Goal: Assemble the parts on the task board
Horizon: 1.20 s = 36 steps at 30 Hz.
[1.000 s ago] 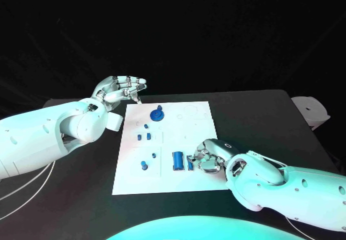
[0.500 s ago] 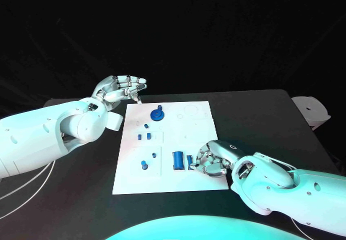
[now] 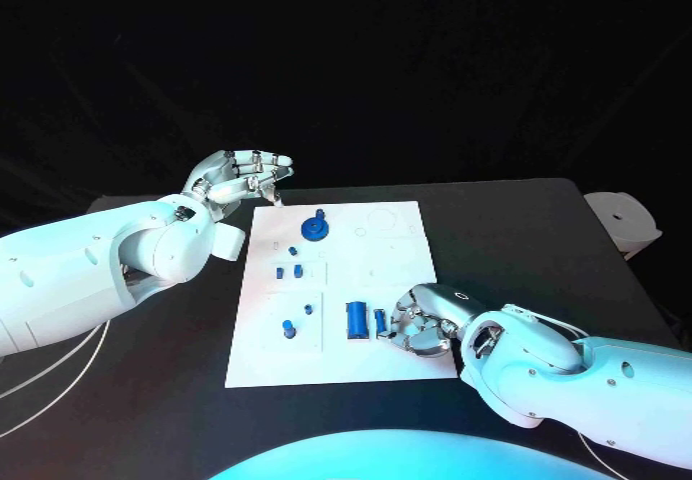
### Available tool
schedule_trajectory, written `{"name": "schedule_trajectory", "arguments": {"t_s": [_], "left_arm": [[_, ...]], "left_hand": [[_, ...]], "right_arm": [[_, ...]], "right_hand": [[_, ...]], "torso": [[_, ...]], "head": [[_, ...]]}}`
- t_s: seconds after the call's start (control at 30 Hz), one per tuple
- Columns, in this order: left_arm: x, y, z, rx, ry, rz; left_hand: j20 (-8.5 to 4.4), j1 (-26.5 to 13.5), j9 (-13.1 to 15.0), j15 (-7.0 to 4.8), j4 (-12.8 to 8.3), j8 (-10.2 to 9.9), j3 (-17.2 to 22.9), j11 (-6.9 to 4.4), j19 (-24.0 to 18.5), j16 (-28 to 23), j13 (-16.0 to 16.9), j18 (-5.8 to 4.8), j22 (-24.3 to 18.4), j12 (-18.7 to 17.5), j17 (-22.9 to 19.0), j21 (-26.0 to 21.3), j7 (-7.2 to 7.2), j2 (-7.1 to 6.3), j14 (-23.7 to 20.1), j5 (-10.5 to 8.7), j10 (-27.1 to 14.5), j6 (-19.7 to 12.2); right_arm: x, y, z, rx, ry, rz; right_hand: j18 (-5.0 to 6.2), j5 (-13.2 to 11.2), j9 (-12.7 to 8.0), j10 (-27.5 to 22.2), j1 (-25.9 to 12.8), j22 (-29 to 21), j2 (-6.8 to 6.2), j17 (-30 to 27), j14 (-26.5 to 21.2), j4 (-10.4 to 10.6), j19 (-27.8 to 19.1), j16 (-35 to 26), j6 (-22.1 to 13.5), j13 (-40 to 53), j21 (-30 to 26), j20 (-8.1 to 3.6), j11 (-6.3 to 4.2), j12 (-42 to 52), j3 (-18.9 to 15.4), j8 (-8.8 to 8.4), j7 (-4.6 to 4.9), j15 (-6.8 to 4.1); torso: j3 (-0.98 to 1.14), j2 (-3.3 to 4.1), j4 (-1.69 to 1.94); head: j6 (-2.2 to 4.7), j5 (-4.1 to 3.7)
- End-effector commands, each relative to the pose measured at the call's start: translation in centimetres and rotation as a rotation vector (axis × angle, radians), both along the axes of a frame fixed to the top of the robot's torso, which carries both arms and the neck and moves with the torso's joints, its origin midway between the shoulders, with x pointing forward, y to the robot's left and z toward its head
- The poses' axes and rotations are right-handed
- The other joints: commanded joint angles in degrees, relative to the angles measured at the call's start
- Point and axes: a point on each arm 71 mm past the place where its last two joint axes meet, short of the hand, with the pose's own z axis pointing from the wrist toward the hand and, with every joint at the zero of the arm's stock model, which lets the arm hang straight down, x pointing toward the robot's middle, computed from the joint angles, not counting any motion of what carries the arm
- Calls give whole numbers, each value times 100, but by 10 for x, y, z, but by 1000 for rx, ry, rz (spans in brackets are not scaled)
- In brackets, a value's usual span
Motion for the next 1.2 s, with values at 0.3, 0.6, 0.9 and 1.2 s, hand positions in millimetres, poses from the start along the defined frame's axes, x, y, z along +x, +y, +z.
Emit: {"name": "schedule_trajectory", "arguments": {"t_s": [0.3, 0.6, 0.9, 1.2], "left_arm": [[-1, -2, 1, -6, -5, -16], [0, -2, 1, -5, -4, -17], [0, -3, 1, -4, -1, -19], [0, -3, 0, -3, 0, -19]], "left_hand": [[-3, -56, -6, -3, 6, 27, 33, 6, -40, 27, -5, 36, 9, 35, -11, 23, 158, 19, -52, 9, -51, -40], [-2, -62, -7, -2, 5, 33, 37, 6, -43, 31, -6, 37, 10, 42, -13, 24, 158, 20, -54, 10, -57, -43], [1, -78, -8, 1, 15, 43, 51, 8, -47, 37, -8, 37, 11, 52, -17, 25, 160, 41, -56, 12, -68, -47], [1, -78, -8, 1, 15, 43, 51, 8, -47, 37, -8, 37, 11, 52, -17, 25, 160, 41, -56, 12, -68, -47]], "right_arm": [[2, 1, -2, -10, -5, -7], [4, 2, -6, -36, 13, 6], [7, 3, -10, -65, 28, 16], [7, 3, -11, -62, 29, 13]], "right_hand": [[-39, -43, -6, 373, -33, 1509, 96, 1368, 580, 99, 621, 20, 10, 1169, 25, -30, -40, 26, -51, 21, 0, -23], [-39, -52, -4, 373, 33, 1509, 64, 1364, 579, 59, 621, 18, 4, 1169, 25, -32, -49, 25, -68, 26, -11, -27], [-39, -94, -2, 366, 207, 1509, -9, 1351, 577, -51, 621, 12, -14, 1164, 25, -37, -53, 11, -113, 30, -15, -33], [-39, -86, -4, 370, 253, 1509, 19, 1351, 577, -67, 621, 12, -12, 1171, 25, -38, -55, 23, -103, 31, -16, -34]], "torso": [[2, -2, -6], [2, -3, -8], [-2, -5, -3], [5, -4, -4]], "head": [[-28, 16], [-28, 14], [-43, 13], [-34, 18]]}}
